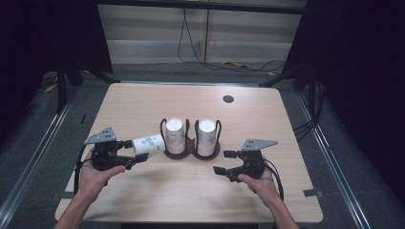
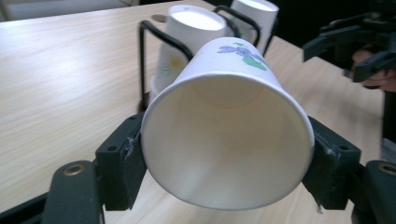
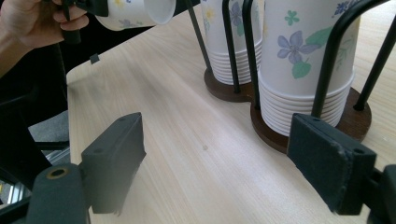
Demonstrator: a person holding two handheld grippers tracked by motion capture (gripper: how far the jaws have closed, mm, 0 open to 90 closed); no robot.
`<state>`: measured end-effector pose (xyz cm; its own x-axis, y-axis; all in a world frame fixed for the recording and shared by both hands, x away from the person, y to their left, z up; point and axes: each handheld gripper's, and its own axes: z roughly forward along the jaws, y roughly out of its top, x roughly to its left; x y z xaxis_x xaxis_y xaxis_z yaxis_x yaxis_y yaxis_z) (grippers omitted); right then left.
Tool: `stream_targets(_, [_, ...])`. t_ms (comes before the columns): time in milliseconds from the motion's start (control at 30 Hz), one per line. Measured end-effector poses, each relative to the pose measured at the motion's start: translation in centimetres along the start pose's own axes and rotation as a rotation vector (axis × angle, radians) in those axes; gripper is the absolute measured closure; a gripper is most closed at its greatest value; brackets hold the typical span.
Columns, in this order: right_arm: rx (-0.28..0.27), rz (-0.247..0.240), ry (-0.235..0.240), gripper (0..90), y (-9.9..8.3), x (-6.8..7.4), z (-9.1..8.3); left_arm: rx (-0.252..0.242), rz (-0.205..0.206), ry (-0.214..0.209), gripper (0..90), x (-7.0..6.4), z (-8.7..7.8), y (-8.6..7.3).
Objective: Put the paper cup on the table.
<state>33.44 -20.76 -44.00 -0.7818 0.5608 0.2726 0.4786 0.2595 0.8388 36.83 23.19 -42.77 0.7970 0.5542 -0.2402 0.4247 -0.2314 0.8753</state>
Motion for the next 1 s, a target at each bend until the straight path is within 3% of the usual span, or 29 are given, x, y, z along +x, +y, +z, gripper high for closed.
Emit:
stream_targets(67, [0.000,0.003,-0.003,19.1,-0.1,0.0,-0.1,0.010,-0.012,0.027,25.7,0.2,-0.3,0.0])
stream_targets(200, [0.006,-0.003,-0.001,19.1,-0.2,-0.1,-0.1,0.044,0.004,0.073,25.7,0.5,-0.6,0.0])
stream_targets(433, [0.008,0.002,-0.001,19.1,-0.3,-0.5,0.0,0.049,-0.027,0.145,25.1,1.7,-1.3,0.1])
stream_targets(567, [0.011,0.005,-0.002,19.2,-0.3,-0.6,0.1,0.100,-0.014,0.185,24.9,2.1,-1.2,0.1])
stream_targets(767, [0.013,0.005,-0.002,19.2,-0.3,-0.6,0.2,0.130,-0.009,0.203,26.0,2.6,-1.0,0.0])
stream_targets(1000, [0.014,0.003,-0.008,19.7,-0.3,-0.5,0.3,0.171,-0.035,0.238,25.4,4.0,-0.5,0.2])
